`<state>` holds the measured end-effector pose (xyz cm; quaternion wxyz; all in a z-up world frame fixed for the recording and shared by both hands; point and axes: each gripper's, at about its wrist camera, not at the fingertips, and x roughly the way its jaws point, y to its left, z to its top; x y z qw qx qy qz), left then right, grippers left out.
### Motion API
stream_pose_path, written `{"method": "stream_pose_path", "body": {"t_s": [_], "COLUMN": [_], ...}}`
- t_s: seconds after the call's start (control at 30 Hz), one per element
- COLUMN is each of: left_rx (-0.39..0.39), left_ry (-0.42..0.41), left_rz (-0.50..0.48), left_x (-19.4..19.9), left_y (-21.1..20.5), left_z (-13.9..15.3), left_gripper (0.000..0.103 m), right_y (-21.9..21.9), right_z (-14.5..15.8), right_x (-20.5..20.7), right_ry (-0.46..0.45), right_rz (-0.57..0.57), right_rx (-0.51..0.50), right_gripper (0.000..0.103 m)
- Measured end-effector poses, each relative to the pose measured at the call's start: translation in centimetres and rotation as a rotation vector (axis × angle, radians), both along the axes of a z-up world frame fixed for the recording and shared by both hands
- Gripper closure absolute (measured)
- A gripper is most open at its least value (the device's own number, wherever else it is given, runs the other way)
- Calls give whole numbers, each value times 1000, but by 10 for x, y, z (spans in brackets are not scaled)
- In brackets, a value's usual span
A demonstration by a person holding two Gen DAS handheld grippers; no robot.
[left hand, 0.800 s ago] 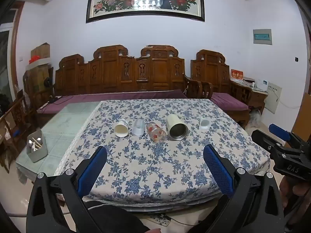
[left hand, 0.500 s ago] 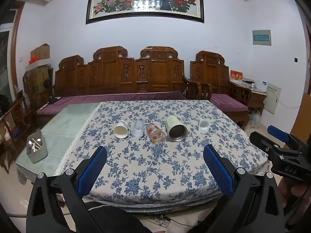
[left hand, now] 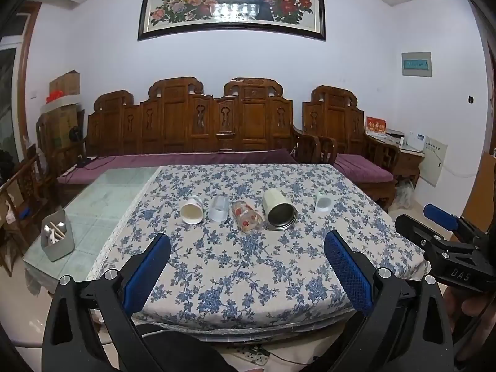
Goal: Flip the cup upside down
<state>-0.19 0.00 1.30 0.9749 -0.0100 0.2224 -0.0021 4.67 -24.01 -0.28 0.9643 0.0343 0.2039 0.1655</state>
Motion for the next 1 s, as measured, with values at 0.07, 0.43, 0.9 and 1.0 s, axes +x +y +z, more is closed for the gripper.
{"method": "stream_pose_path", "body": {"t_s": [0.07, 0.43, 0.9, 1.0], "left_rx": [-1, -3, 5, 5], "left_ry": [-3, -15, -25, -28], "left_rz": [0, 1, -7, -9], "left_x": [0, -1, -8, -10], "left_y": [0, 0, -3, -4], "left_z": [0, 2, 5, 5], "left_gripper": [7, 7, 7, 7], "right_y": [0, 0, 4, 5], "right_z": [0, 1, 1, 2], "right_x": [0, 0, 1, 1], "right_ry": [0, -1, -4, -4], "right_rz": [0, 0, 1, 2], "right_rx": [-1, 0, 2, 2], "right_gripper": [2, 2, 2, 2]}}
